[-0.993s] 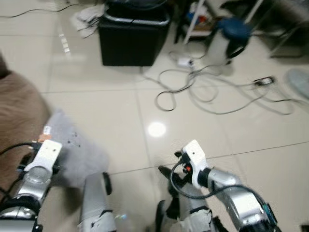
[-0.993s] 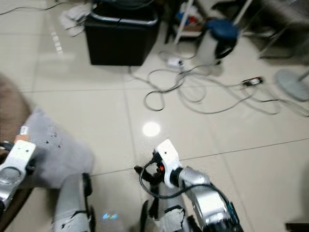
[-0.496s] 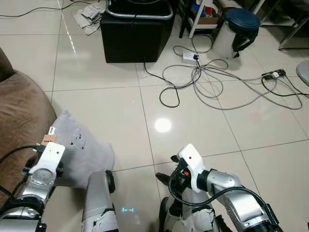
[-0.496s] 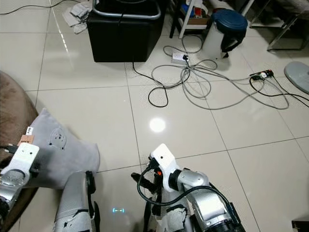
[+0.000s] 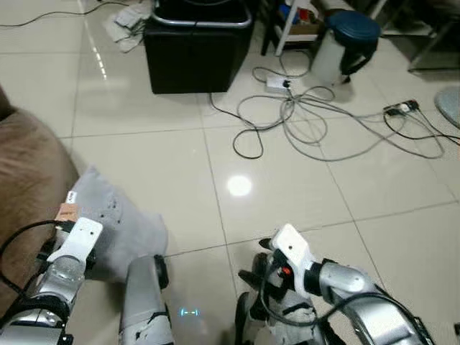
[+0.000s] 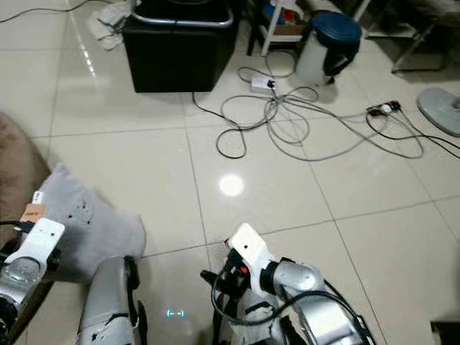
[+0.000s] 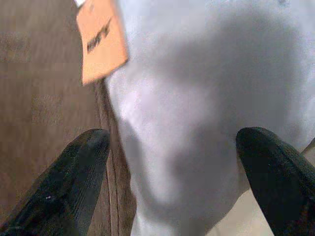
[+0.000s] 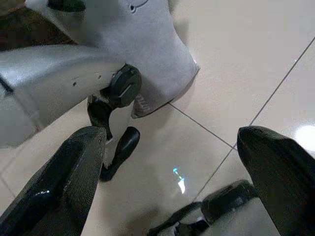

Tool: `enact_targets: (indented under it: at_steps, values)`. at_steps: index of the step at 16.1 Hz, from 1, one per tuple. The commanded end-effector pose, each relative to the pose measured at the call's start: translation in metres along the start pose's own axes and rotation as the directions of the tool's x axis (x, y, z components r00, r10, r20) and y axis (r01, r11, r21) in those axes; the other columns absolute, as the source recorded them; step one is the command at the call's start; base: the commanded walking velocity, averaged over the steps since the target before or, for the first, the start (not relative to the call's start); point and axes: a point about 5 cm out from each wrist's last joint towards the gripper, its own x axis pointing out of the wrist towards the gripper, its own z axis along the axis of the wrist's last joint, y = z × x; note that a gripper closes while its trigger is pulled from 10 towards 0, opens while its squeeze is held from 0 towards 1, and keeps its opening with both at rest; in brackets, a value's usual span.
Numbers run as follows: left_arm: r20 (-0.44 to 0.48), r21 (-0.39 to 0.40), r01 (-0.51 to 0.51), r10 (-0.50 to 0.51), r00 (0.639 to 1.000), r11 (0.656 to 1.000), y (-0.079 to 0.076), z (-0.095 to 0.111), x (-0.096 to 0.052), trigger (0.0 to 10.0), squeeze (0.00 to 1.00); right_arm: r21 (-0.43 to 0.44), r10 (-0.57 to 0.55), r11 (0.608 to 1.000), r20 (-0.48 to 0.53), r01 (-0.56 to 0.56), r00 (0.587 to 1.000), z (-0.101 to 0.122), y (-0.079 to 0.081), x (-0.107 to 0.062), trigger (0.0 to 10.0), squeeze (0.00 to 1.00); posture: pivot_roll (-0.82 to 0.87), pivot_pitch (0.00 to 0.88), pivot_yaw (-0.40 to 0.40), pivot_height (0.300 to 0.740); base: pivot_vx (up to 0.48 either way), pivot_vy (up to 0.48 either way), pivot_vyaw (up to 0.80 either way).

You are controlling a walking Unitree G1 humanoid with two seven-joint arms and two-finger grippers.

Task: Move the pillow to the sofa from floor

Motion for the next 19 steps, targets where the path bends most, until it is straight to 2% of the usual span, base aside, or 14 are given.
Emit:
enact_targets:
  at_steps: [1,3,4,5,6,11,19]
  values:
    - [-0.022,0.058,-0.001,0.003,1.0,0.998,-0.005,-0.009,-0.002,10.0,0.0,0.005,0.029,1.0,-0.033,-0.028,0.999,-0.008,0.005,-0.007,10.0,0.0,-0.05,0.248,-0.179,0.586,0.0,0.0,0.0]
    - [-0.022,0.069,0.001,0.0,1.0,0.998,-0.007,-0.01,-0.002,10.0,0.0,-0.008,0.037,0.999,-0.048,-0.037,0.998,-0.011,0.008,-0.008,10.0,0.0,-0.05,0.247,-0.183,0.586,0.0,0.0,0.0]
    - [-0.019,0.067,0.006,-0.005,1.0,0.998,-0.009,-0.012,-0.003,9.4,0.0,-0.009,0.037,0.999,-0.046,-0.037,0.998,-0.011,0.009,-0.008,10.0,0.0,-0.05,0.251,-0.19,0.586,0.0,0.0,0.0]
    - [-0.019,0.066,0.01,-0.009,1.0,0.998,-0.011,-0.014,-0.003,5.6,0.0,-0.006,0.033,0.999,-0.038,-0.033,0.999,-0.009,0.01,-0.008,10.0,0.0,-0.05,0.255,-0.194,0.586,0.0,0.0,0.0]
    - [-0.022,0.068,0.013,-0.011,1.0,0.998,-0.011,-0.016,-0.004,0.2,0.0,-0.005,0.033,0.999,-0.036,-0.033,0.999,-0.008,0.01,-0.007,10.0,0.0,-0.05,0.255,-0.194,0.586,0.0,0.0,0.0]
    - [-0.056,0.09,0.025,-0.02,0.998,0.996,-0.011,-0.031,-0.007,0.0,0.0,-0.002,0.029,1.0,-0.035,-0.029,0.999,-0.008,0.011,-0.01,10.0,0.0,-0.05,0.262,-0.208,0.586,0.0,0.0,0.0]
    - [-0.053,0.121,0.01,-0.004,0.999,0.993,-0.008,-0.034,-0.007,0.0,0.0,-0.002,0.032,0.999,-0.036,-0.032,0.999,-0.009,0.012,-0.01,10.0,0.0,-0.05,0.257,-0.215,0.586,0.0,0.0,0.0]
